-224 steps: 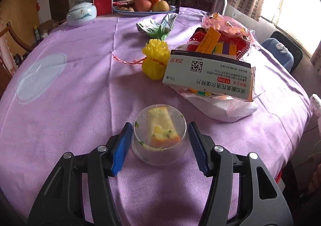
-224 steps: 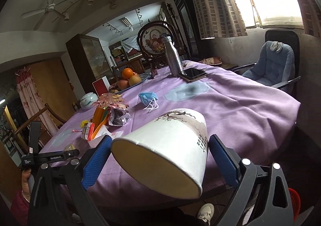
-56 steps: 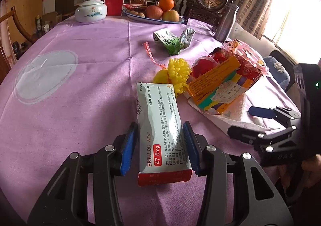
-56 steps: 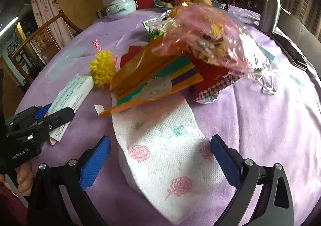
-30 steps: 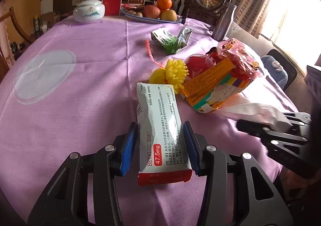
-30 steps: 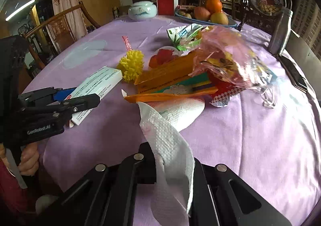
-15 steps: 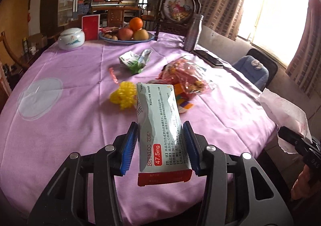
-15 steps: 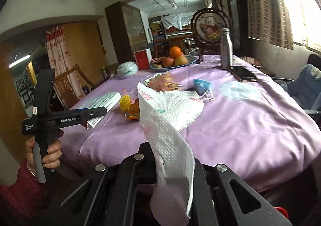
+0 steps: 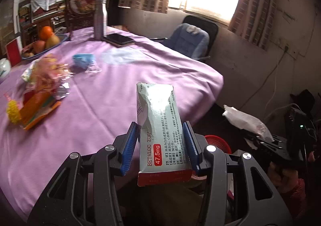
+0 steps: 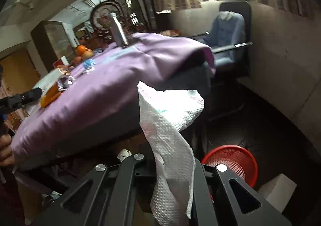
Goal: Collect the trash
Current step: 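Carry the tissue and medicine box to the red wastebasket and release both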
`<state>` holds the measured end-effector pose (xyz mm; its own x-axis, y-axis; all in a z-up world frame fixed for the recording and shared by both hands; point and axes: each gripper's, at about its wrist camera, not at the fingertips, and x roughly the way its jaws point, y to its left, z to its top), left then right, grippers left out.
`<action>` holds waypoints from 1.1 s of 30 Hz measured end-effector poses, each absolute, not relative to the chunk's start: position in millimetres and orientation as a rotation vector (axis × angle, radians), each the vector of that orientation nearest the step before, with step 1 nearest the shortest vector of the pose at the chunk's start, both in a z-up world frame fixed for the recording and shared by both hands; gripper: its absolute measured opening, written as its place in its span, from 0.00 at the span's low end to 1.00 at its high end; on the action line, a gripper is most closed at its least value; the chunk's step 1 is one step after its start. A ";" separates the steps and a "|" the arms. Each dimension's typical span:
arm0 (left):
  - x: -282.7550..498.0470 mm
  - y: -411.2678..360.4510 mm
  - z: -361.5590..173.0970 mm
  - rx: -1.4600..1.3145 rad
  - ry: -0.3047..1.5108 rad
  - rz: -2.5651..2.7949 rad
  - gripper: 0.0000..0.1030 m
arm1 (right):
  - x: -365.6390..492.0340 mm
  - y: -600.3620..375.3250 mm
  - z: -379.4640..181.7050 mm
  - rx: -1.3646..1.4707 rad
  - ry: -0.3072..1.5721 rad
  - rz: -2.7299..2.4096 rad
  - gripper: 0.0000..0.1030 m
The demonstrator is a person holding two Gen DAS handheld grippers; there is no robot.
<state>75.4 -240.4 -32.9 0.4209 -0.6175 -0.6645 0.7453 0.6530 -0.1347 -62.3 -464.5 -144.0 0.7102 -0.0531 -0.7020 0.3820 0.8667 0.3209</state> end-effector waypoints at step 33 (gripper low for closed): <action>-4.2 -508.1 -199.2 0.646 0.944 -1.159 0.92 | -160.1 -603.0 -283.4 0.836 0.793 -0.705 0.62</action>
